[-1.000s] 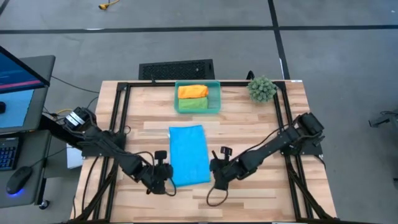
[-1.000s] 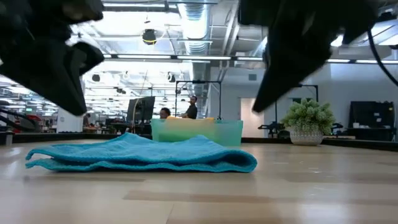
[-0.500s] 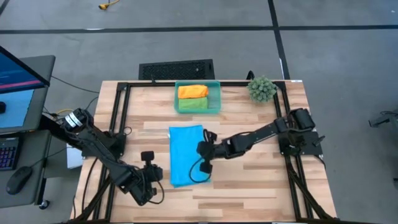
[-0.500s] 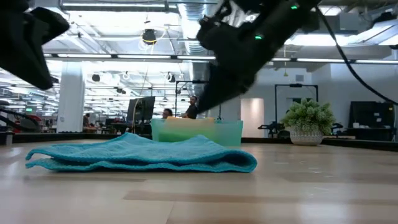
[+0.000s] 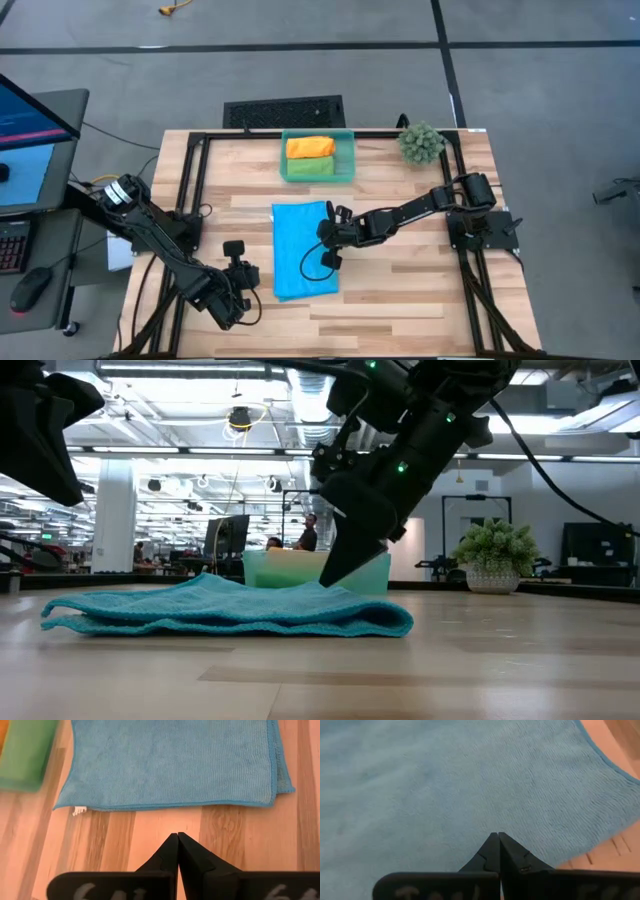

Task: Roll microfiber towels into tight, uniform cylinder then place into a basket
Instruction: Roll the blue microfiber cloth

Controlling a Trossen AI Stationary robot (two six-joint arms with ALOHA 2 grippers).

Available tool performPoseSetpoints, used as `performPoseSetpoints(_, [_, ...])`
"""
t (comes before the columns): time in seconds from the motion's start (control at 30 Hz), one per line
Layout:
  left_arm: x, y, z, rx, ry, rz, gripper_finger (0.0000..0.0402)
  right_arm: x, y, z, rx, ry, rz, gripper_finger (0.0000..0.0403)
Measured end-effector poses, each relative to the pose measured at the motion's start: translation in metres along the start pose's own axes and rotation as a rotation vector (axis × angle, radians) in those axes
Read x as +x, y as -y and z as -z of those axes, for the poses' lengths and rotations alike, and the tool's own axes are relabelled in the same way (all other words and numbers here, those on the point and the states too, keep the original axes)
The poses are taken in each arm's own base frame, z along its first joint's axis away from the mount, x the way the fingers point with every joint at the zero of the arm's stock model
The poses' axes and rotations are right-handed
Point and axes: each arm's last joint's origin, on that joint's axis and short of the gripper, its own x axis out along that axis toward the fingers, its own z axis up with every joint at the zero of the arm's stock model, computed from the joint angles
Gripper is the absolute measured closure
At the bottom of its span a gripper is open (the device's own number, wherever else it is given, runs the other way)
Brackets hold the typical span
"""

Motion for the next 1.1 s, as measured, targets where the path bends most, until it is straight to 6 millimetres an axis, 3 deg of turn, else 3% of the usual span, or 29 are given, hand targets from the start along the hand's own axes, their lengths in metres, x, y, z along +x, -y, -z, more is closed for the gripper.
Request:
performPoseSetpoints(0.47, [0.006,-0.006,-0.006,-0.028,-0.011,-0.016,0.0401,0.000,-0.001,0.002,0.024,-0.019,-0.005,0.0391])
performPoseSetpoints(0.8, [0.007,-0.006,-0.006,-0.024,-0.015,-0.015,0.0401,-0.005,-0.016,0.005,0.042,-0.007,-0.024,0.0391])
performPoseSetpoints(1.1, [0.007,-0.005,-0.006,-0.031,-0.024,-0.006,0.0401,0.010,-0.025,0.017,0.065,-0.035,-0.013,0.0391])
